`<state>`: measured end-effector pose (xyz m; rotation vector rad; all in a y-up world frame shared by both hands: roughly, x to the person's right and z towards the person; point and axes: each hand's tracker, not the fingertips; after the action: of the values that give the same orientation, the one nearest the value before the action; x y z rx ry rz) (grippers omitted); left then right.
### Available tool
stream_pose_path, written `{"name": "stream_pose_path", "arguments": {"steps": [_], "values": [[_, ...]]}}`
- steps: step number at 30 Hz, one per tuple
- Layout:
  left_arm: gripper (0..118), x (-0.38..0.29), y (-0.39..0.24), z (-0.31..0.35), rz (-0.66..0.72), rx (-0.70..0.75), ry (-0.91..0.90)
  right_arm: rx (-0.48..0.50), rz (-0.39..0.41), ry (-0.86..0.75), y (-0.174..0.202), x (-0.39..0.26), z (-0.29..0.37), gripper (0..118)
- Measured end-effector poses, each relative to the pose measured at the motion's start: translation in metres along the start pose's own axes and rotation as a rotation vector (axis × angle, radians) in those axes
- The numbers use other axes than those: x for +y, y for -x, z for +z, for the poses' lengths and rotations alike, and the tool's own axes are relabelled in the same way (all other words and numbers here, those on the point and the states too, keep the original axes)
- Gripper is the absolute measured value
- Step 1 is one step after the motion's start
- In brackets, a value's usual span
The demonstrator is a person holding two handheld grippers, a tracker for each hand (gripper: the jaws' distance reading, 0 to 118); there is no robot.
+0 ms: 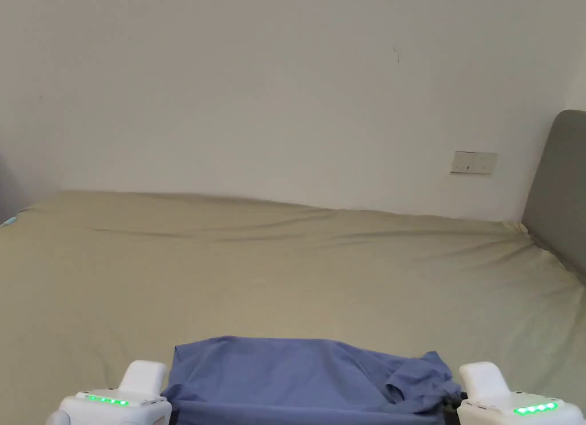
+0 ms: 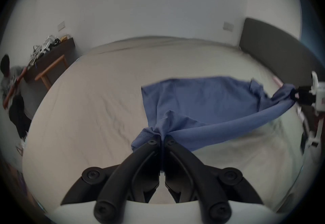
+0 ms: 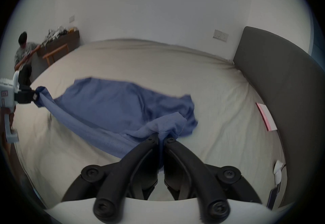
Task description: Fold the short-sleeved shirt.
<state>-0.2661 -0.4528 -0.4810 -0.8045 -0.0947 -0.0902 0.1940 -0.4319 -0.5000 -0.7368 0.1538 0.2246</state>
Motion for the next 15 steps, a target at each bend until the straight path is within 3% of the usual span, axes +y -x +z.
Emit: {"name": "stream_pose_path", "arguments": {"steps": [3,15], "values": [[0,-0.028,-0.017,0.005,-0.082,0.001,0.026,-0.008,0.042,0.024,0.021,-0.037,0.014,6],[0,-0.099,-0.018,0.045,-0.100,-0.047,0.127,0.026,-0.053,0.089,0.057,-0.105,0.085,6]]}}
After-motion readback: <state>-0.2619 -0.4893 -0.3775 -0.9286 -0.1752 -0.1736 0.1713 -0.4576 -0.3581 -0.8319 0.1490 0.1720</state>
